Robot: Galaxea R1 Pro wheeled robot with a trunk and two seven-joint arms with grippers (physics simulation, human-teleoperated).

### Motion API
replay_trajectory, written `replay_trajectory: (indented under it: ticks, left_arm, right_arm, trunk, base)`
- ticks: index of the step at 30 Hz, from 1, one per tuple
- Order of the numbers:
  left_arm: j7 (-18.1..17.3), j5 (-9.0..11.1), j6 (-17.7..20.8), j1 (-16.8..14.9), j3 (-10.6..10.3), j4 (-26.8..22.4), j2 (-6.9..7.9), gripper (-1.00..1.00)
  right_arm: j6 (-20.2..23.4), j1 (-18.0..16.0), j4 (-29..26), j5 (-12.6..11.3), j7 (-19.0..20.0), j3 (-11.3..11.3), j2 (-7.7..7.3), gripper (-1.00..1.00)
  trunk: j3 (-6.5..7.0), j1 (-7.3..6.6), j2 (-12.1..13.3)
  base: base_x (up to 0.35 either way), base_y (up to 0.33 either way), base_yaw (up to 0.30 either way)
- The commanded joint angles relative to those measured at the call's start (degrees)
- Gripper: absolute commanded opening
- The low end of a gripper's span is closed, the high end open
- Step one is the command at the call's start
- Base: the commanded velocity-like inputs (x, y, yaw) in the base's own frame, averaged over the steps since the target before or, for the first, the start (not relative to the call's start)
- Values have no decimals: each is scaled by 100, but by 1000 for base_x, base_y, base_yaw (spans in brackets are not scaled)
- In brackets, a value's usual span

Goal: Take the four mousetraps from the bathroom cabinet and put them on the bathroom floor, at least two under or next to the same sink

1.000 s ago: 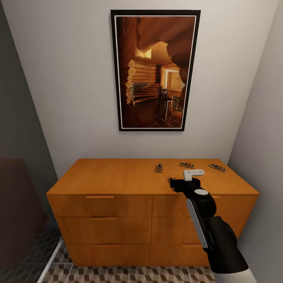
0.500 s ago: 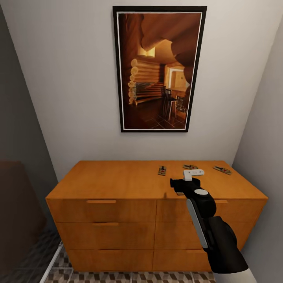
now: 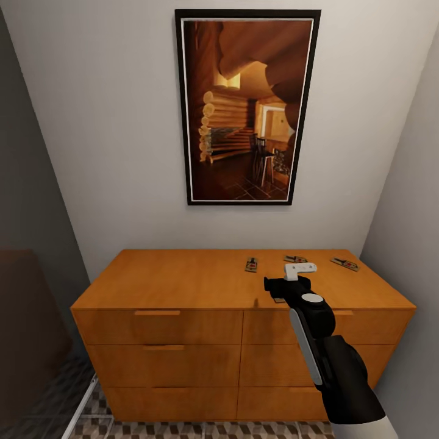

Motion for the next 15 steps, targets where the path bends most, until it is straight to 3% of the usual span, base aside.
replay_trajectory:
  ticks: [1, 15]
  left_arm:
    - [-2, -2, -9, 2, 1, -7, 1, 100]
    - [-2, -8, -5, 2, -1, 59, -5, 100]
  right_arm:
    - [30, -5, 3, 5, -20, 8, 0, 100]
    - [18, -5, 155, 4, -5, 6, 2, 100]
  trunk:
    - [-5, 0, -3]
    - [-5, 0, -3]
  base:
    - [0, 0, 0]
    - [0, 0, 0]
